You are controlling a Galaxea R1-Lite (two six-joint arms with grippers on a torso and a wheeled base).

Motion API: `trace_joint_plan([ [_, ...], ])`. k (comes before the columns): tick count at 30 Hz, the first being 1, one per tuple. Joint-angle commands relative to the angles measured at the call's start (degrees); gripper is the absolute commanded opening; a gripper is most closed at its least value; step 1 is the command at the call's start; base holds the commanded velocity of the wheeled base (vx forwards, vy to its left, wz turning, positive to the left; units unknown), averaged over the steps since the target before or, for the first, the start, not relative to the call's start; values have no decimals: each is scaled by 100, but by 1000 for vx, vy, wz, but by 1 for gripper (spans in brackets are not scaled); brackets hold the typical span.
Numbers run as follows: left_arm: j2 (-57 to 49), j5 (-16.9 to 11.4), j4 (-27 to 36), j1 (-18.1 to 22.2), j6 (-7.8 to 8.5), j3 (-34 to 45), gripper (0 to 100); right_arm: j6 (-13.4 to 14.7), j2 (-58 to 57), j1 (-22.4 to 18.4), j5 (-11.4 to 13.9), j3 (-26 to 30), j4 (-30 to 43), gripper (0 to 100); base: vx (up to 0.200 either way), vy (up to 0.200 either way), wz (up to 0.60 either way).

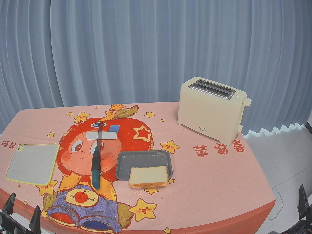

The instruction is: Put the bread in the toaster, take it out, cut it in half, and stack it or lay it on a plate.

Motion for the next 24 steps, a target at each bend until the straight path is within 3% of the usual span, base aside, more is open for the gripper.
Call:
trace_joint_plan([
  [1,-14,2,-1,7,-1,101,100,-1,-93,0,-1,92,-110,100,0,0,0],
  [14,-5,2,-1,7,-1,101,100,-107,-93,0,122,101,-532,100,0,0,0],
  [24,-5,2,-1,-2,-1,101,100,-45,-93,0,702,-101,-699,100,0,0,0],
])
